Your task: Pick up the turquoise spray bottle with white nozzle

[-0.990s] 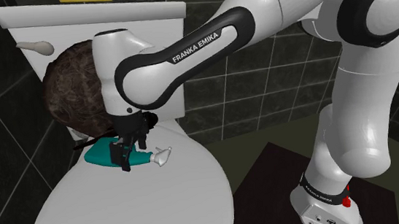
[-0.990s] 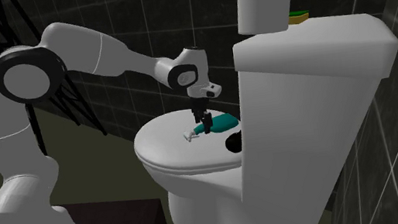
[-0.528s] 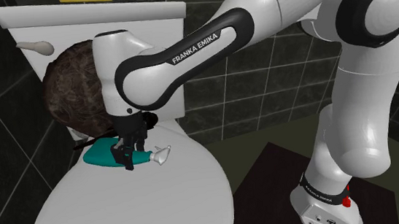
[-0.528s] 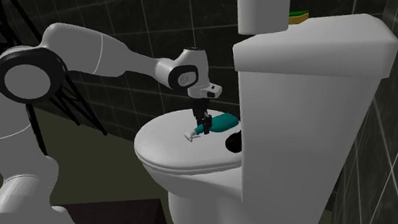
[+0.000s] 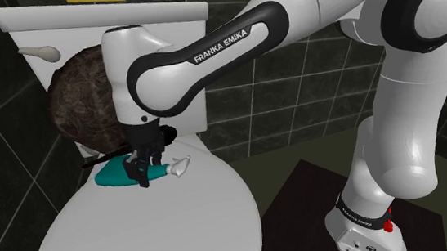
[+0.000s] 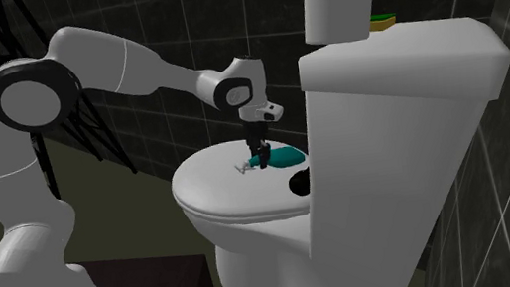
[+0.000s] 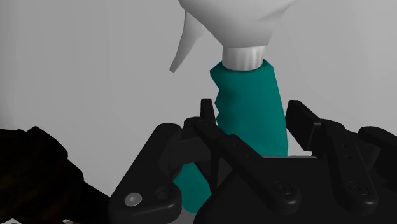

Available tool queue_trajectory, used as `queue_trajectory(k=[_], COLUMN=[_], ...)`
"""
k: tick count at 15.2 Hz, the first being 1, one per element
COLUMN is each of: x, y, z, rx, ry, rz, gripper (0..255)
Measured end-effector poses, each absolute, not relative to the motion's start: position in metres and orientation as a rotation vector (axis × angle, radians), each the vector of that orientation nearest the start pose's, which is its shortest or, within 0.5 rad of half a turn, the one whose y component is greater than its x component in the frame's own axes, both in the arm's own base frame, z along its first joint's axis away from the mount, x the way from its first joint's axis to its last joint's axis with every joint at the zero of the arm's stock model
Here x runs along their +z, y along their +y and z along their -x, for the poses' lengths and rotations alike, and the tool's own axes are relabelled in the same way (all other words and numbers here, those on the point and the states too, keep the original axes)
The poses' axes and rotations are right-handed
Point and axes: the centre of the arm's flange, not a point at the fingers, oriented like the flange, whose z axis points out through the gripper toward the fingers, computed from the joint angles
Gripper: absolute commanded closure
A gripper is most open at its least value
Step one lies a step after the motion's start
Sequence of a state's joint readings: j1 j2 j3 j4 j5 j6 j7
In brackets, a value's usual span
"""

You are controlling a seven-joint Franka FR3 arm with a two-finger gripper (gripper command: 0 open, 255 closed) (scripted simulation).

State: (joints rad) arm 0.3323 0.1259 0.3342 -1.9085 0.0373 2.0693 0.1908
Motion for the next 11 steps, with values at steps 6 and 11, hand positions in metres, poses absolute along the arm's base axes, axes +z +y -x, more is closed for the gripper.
queue_trajectory(k=[6, 11], x=[0.470, 0.497], y=[0.364, 0.363], z=[-0.470, -0.470], rx=[-0.010, -0.010], ry=[-0.690, -0.690], rz=[2.978, 2.978], gripper=[255, 255])
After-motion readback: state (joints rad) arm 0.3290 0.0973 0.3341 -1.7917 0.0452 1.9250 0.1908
